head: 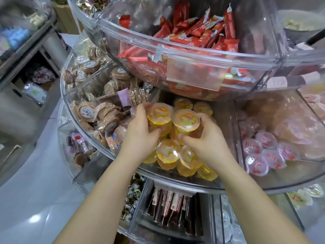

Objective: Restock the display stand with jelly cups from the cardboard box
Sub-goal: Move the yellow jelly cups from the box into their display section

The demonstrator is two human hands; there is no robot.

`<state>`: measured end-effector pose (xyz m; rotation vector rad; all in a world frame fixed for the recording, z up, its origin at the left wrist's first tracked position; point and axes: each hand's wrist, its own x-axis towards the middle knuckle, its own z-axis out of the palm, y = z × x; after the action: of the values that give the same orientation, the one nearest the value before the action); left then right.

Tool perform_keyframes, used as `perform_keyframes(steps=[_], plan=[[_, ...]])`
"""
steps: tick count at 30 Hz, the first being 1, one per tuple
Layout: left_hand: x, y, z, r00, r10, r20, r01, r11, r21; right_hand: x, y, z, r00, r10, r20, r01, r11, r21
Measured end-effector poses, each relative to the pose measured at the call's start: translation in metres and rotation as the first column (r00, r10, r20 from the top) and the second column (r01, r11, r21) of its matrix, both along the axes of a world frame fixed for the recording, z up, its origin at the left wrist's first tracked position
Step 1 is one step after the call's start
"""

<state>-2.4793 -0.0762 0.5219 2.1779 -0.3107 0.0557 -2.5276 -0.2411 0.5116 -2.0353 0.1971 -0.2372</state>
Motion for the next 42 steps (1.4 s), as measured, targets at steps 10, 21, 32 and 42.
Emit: perform_keyframes(steps=[10,21,32,42], plan=[[-0.007,-0.002,0.0,0.999,0.005,0.053,-0.005,1.0,0.012,-0.007,0.005,0.007,1.0,-0.016,-0.008,0.016,1.0,-0.018],[-0.069,0.077,0.007,0.988,0.088,0.125,-0.041,0.94,-0.339,-0.065,0.075,0.044,0.974,-0.054,0.218,0.056,0.998,-0.005],[-0.223,0.252,-0.201,0.803,0.419,-0.423,-0.552,0.791,-0.263,-0.152,0.246,-0.157,0.711,0.501,-0.493,-0.451,0.863,0.227],[-0.316,0.261,-0.514,0.491,0.365,-0.791,-0.47,0.875,0.112,-0.202,0.236,-0.5,0.228,0.296,-0.928,-0.772,0.635,0.013]])
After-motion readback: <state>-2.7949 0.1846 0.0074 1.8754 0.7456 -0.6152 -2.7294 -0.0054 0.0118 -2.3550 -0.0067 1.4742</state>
